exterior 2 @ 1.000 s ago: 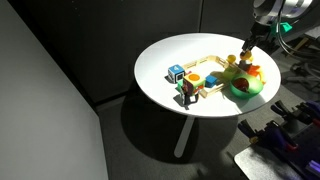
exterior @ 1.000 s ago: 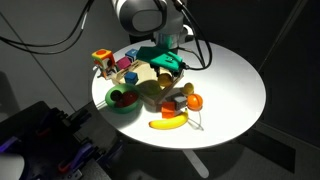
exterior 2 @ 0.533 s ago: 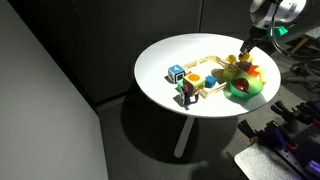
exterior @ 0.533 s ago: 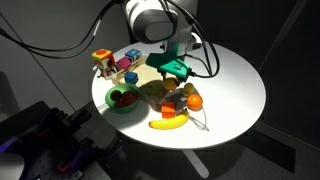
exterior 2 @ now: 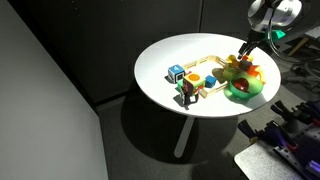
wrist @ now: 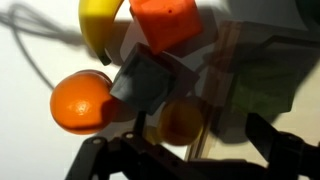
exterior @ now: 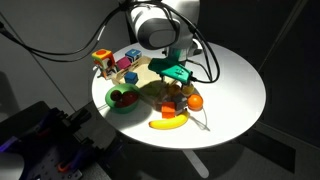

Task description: Put the apple on the table

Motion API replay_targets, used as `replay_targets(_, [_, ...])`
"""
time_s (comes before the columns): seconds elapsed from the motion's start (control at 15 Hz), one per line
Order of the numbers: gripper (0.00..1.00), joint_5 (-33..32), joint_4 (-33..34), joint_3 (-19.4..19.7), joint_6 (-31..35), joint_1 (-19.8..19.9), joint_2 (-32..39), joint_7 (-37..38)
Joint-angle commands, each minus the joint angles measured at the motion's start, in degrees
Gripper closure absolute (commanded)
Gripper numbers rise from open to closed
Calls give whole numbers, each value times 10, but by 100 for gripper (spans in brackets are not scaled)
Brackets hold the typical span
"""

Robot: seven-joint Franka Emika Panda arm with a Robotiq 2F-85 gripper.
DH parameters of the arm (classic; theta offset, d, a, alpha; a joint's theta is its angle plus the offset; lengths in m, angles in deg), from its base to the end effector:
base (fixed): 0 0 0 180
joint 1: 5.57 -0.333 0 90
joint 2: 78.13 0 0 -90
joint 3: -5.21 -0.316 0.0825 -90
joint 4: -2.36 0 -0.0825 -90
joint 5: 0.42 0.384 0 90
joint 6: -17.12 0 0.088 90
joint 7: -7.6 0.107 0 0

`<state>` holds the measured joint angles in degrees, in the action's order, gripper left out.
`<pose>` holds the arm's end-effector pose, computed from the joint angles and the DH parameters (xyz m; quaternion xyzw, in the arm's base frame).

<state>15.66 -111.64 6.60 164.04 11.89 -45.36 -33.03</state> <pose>0.5738 -0.2001 0.1711 -0.9948 -0.0741 -0.0365 0.0598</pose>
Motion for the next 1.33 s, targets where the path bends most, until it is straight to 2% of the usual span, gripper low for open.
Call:
replay_targets(0.0, [0, -16, 0, -15, -14, 18, -8, 6])
replay_targets(0.47, [0, -11, -46, -24, -9, 29, -44, -15])
replay_targets(0.87, [0, 4, -126, -31, 2, 41, -111, -57])
replay_targets(1.27, [0, 14, -199, -19, 2, 33, -180, -86])
